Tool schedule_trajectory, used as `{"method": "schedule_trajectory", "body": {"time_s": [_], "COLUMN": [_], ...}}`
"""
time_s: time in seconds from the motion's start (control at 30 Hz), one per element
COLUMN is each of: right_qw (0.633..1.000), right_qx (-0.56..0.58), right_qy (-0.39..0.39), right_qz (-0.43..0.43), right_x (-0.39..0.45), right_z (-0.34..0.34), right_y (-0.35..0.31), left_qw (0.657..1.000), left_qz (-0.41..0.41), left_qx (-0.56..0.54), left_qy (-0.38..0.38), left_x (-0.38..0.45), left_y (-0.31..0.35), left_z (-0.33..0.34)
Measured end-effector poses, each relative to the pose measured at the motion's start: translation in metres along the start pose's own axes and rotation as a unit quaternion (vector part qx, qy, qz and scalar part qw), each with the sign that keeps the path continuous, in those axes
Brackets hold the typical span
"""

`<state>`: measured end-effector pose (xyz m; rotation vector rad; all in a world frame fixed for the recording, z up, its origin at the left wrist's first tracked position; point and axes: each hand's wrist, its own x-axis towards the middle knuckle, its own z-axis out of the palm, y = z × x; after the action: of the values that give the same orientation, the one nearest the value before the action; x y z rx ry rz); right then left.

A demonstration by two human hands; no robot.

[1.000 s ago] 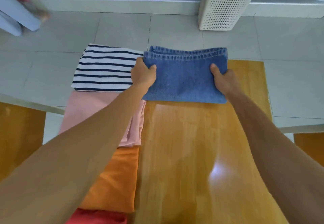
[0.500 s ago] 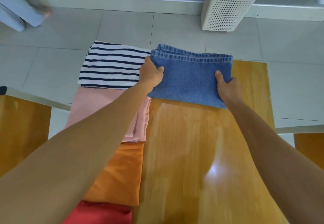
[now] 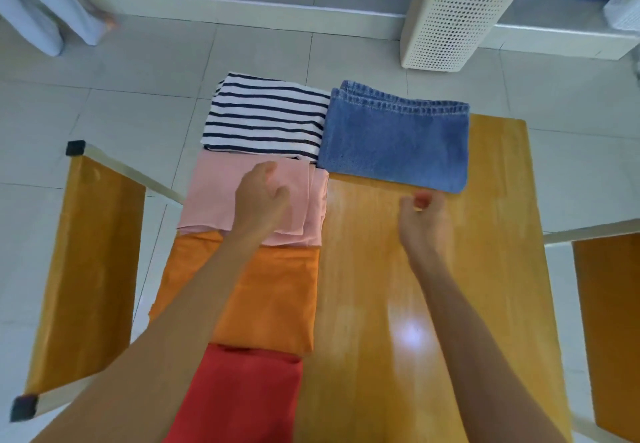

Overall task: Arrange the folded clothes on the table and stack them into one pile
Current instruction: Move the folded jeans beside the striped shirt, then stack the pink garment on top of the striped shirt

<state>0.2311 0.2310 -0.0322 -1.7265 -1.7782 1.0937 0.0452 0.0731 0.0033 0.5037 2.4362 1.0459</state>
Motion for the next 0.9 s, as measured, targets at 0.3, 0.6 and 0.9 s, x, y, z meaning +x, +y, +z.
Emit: {"method": "schedule_trajectory", "body": {"time_s": [0.3,0.6,0.9], "right_qw": [0.975,0.984,0.982], "right_qx": [-0.057,-0.044,-0.045], "right_qy": [-0.209,-0.127,-0.165], "right_qz": [0.051,0.114,0.085], "right_x": [-0.073,-0.089,-0.083], "right_z": [0.086,0.126,0.123], "right_y": [-0.063,-0.065,-0.064], "left_qw": [0.998,0.992,0.983], "left_qz": [0.006,-0.118,-0.149], "left_qx": [-0.004,0.027,0.016], "left_qy": [0.054,-0.017,-0.104], "left_x": [0.007,0.034,0.05], "left_y": [-0.061,-0.113,-0.116], "left_z": [-0.065,-0.097,-0.096]}}
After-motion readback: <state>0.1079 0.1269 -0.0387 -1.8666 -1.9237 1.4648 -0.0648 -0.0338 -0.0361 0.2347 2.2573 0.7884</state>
